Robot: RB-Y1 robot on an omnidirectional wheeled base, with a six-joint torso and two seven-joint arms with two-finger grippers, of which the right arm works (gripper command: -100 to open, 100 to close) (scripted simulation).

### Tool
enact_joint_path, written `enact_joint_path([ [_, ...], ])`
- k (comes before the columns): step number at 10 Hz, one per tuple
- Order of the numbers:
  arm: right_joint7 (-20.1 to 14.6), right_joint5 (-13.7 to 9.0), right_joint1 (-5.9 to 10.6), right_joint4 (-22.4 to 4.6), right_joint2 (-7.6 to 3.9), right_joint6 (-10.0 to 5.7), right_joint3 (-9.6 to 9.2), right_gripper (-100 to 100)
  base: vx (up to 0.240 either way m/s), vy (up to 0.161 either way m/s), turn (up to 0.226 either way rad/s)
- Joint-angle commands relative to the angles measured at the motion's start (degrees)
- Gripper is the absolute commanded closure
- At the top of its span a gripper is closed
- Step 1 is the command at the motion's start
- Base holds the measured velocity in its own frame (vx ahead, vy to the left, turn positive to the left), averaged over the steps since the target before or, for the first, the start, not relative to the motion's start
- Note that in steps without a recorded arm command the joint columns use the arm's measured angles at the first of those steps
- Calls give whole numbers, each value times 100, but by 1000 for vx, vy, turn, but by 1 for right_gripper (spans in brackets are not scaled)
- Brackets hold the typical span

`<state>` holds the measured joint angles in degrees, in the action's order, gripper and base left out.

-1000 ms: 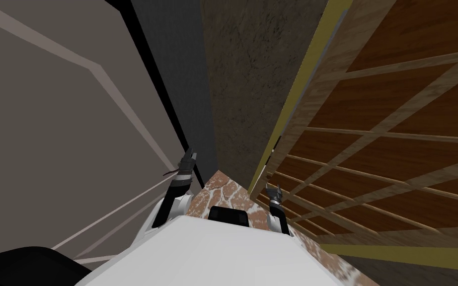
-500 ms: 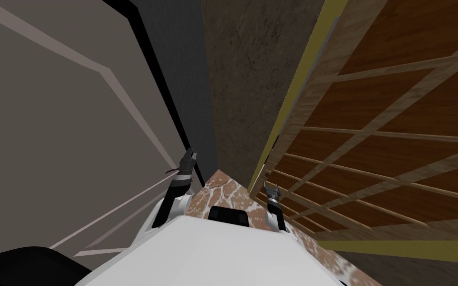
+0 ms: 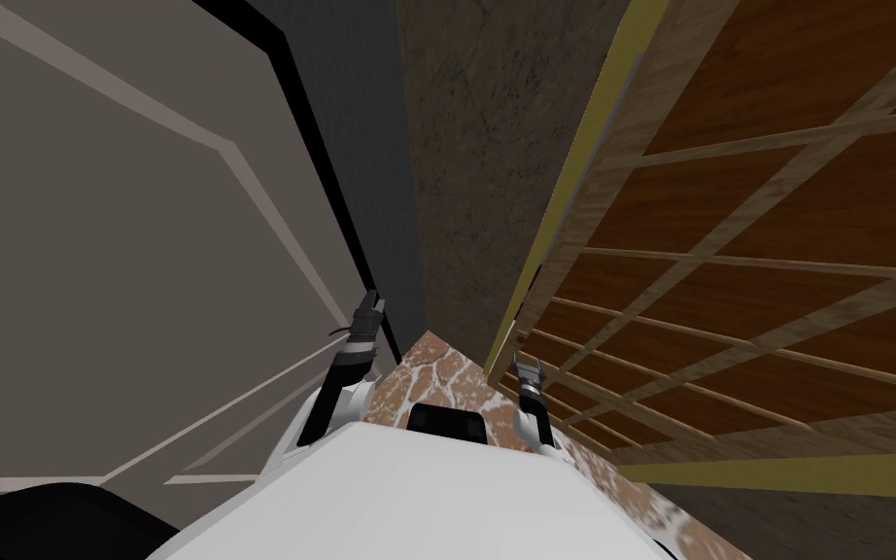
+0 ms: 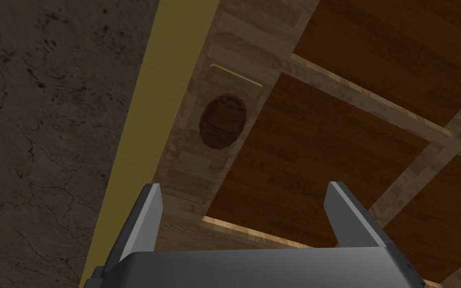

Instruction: Pull the door open

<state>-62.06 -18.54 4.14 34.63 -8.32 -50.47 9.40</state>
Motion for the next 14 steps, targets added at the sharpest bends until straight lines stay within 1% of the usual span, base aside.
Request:
enact_joint_path([
  [1, -282, 11, 43, -12, 42, 21, 27, -100, -37, -1, 5],
  [2, -432, 21, 83, -23, 82, 40, 52, -100, -58, -6, 7],
  [3, -510, 21, 83, -23, 82, 40, 52, -100, -44, -8, 3],
  [5, -876, 38, 153, -41, 151, 74, 94, -100, -47, -6, 5],
  [6, -939, 38, 153, -41, 151, 74, 94, -100, -39, -5, 3],
  [7, -1144, 46, 186, -50, 184, 90, 114, -100, -35, -4, 4],
  [10, -1612, 64, 264, -71, 262, 127, 162, -100, -49, -6, 5],
  [13, -1945, 78, 322, -86, 320, 155, 197, -100, -36, -3, 4],
  [14, -1861, 76, 293, -61, 309, 154, 187, -100, -16, 0, 1],
])
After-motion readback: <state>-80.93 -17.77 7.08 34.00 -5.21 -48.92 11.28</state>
